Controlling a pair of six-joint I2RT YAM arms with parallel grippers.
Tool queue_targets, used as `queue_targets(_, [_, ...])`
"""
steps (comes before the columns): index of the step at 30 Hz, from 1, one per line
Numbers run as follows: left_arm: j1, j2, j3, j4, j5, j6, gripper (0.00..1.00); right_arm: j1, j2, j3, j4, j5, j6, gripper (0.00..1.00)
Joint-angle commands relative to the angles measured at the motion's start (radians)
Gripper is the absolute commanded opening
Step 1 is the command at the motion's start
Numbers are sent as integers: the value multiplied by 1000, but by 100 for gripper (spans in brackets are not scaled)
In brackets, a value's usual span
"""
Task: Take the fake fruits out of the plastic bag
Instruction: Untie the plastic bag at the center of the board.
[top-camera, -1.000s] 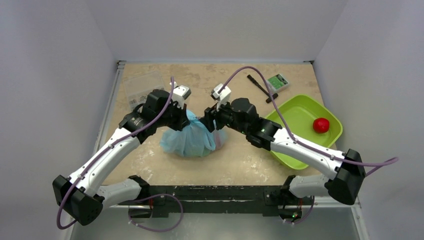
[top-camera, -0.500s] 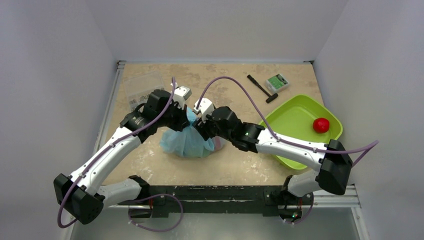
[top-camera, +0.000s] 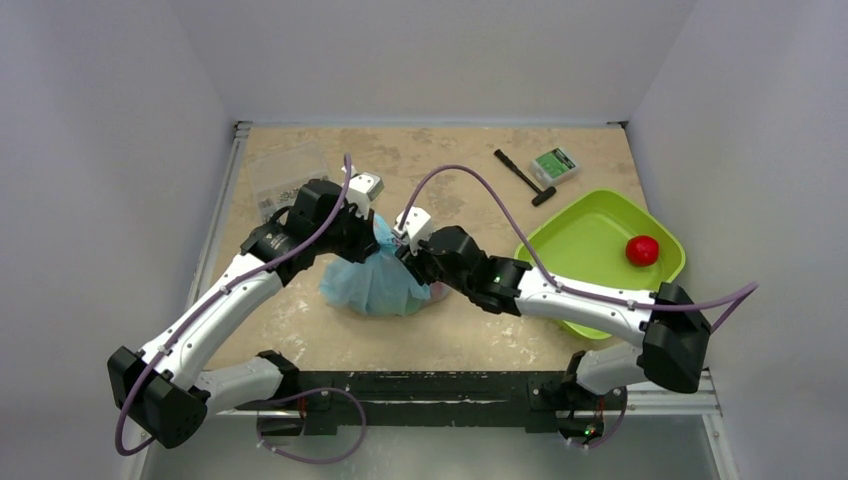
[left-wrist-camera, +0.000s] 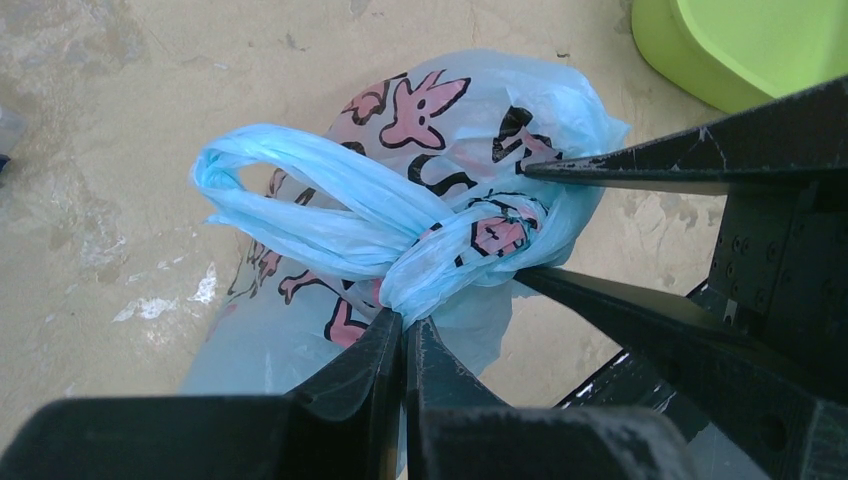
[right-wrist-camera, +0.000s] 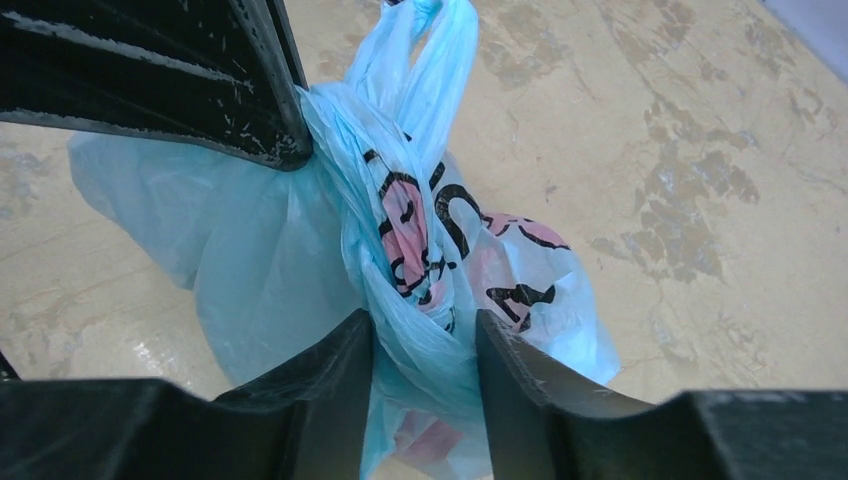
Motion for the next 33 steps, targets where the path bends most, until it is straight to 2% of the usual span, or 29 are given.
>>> queue_targets(1, [8,-18,13,31,-34,14,0,1,-51,-43,27,16,24,31])
queue_targets(4, [7,-28,10,31,-45,11,0,0,-83,-83,68,60,70,18])
queue_targets(9, [8,-48,7,31,-93,7,0,-28,-202,-183,129,116,125,9])
queue_targets(11, [8,-65,0,37,-113,6,0,-92,-270,-249,182,53,180,0])
queue_targets(15, [8,-91,-13,49,-115,9,0,-253,-419,-411,339,-185,351,0])
queue_targets(18, [8,-95,-15,57,-92,15,0,-264,-451,-464,423,-314,398,0])
queue_targets(21, [8,-97,-15,69,-38,28,1,-264,-433,-457,426,-342,411,0])
queue_targets(22, [9,-100,-16,74,-22,32,10,-264,-425,-451,421,-349,397,0])
queue_targets(24, [8,-118,-28,103,4,43,35,-264,-410,-438,404,-361,375,0])
queue_targets(26, [9,-131,-30,115,18,60,52,-264,-403,-429,394,-369,361,0])
queue_targets(29, [8,-115,-1,119,41,73,66,-264,-399,-411,384,-381,349,0])
queue_targets(33, [7,17,171,-18,56,56,75,-264,-376,-379,366,-406,329,0])
